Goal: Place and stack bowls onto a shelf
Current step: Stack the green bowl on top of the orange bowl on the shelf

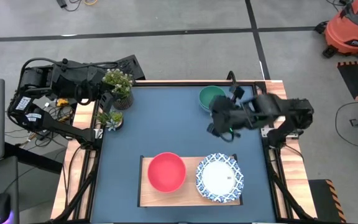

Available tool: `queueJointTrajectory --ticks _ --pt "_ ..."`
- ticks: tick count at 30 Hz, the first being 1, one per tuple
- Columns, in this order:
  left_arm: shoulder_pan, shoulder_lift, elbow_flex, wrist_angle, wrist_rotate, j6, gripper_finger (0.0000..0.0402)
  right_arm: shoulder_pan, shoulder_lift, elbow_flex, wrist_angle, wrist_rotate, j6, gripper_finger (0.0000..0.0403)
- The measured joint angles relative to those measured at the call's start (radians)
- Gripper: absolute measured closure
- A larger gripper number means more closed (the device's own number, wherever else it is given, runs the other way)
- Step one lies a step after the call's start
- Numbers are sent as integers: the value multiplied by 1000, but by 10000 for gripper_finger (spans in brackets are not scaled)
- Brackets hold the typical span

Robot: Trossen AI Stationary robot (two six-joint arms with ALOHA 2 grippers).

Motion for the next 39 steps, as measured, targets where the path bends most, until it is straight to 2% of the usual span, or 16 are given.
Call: queueJointTrajectory --ticks 6,10,15,19,22,25,31,39 --pt "0 0 0 -2 -1 15 148 -211 -47 -134 23 -185 -112 230" --pt "0 0 0 -3 -1 30 148 -318 -121 -358 67 -290 -170 198" --pt "0 0 0 -3 -2 54 148 -399 -269 -717 379 -503 -265 189" --pt "0 0 0 -2 -2 54 148 -442 -327 -936 560 -570 -400 190" --pt "0 0 0 -1 -7 54 148 -488 -330 -1042 652 -639 -495 190" --pt "0 0 0 -1 -15 55 148 -545 -303 -1094 716 -690 -578 190" --pt "0 0 0 0 -38 56 148 -652 -222 -1110 815 -706 -700 191" --pt "0 0 0 0 -40 82 148 -760 -117 -1110 858 -754 -719 191"
